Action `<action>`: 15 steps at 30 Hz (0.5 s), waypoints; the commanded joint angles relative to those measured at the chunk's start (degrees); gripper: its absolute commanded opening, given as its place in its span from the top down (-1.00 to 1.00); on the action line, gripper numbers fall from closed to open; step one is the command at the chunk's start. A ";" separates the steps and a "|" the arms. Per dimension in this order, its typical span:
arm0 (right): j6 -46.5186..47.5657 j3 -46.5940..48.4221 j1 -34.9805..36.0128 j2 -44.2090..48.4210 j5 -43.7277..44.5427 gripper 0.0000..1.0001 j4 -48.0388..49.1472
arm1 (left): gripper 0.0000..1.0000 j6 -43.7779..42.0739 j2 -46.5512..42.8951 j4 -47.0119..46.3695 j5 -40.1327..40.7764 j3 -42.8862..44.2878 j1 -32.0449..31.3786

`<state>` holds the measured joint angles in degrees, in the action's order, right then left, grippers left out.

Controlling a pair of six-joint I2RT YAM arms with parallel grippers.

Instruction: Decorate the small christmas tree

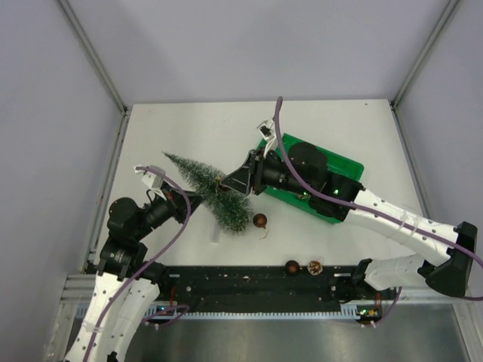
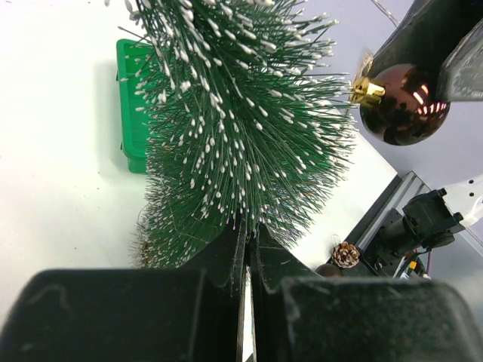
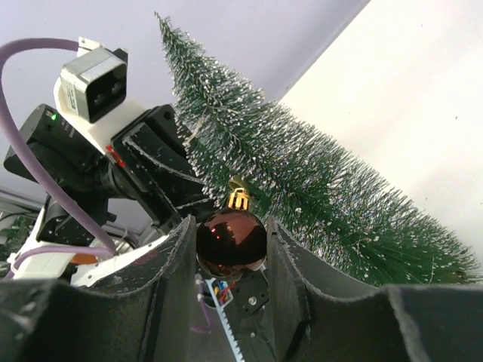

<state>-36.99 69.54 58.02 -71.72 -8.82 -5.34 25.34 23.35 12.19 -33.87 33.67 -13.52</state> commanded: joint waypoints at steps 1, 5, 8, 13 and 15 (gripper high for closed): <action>1.31 3.50 0.60 0.98 2.23 0.65 1.13 | 1.00 -0.47 -0.59 -2.61 -1.11 1.31 0.25; 1.48 4.29 0.69 -0.35 3.45 0.65 0.33 | 1.00 -0.47 -0.68 -2.34 -1.29 1.57 0.25; 2.10 4.81 0.52 -0.96 4.16 0.65 0.16 | 1.00 -0.56 -0.77 -2.08 -1.46 1.57 0.33; 2.80 6.75 0.43 -2.89 3.55 0.66 -0.28 | 1.00 -0.47 -1.03 -2.17 -1.64 1.48 0.33; 3.24 7.19 0.17 -3.33 3.29 0.65 -0.28 | 1.00 -0.64 -1.20 -2.16 -1.99 1.49 0.42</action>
<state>-35.46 72.97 58.02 -74.13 -5.72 -6.74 25.34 23.33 12.19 -34.72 33.67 -13.47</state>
